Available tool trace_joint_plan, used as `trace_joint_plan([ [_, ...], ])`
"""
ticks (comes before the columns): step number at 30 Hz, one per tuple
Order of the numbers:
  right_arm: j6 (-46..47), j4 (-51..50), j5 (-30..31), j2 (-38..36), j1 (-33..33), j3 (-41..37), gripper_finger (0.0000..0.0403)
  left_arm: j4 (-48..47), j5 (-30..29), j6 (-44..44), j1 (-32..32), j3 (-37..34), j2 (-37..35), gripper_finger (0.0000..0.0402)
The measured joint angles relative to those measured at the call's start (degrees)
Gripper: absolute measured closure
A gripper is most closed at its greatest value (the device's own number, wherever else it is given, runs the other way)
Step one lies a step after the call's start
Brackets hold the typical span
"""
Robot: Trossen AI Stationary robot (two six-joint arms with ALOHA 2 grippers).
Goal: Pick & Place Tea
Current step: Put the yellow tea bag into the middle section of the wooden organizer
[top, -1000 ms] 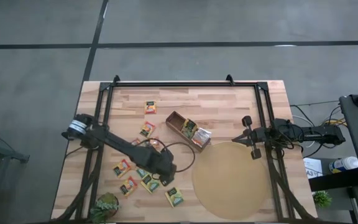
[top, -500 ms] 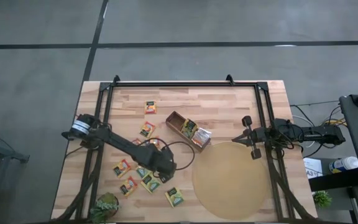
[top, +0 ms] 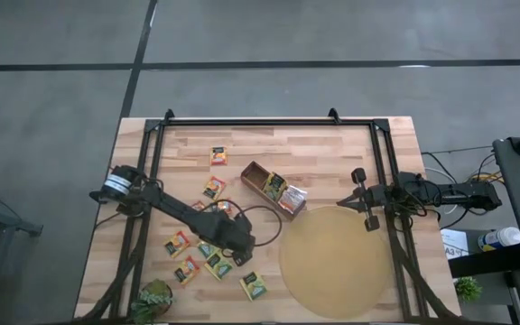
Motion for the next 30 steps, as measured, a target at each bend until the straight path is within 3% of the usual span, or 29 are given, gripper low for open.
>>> trace_joint_plan([
  [5, 0.0, 0.0, 0.0, 0.0, 0.0, 0.0, 0.0394, -0.2, -0.8, -0.8, 0.0, -0.6, -0.1, 0.0145],
  [16, 0.0, 0.0, 0.0, 0.0, 0.0, 0.0, 0.0394, -0.9, -2.8, -1.3, 0.1, -0.7, -0.1, 0.0385],
  [30, 0.0, 0.0, 0.0, 0.0, 0.0, 0.0, 0.0394, -1.7, -2.9, -0.3, 0.3, 0.1, -1.2, 0.0401],
])
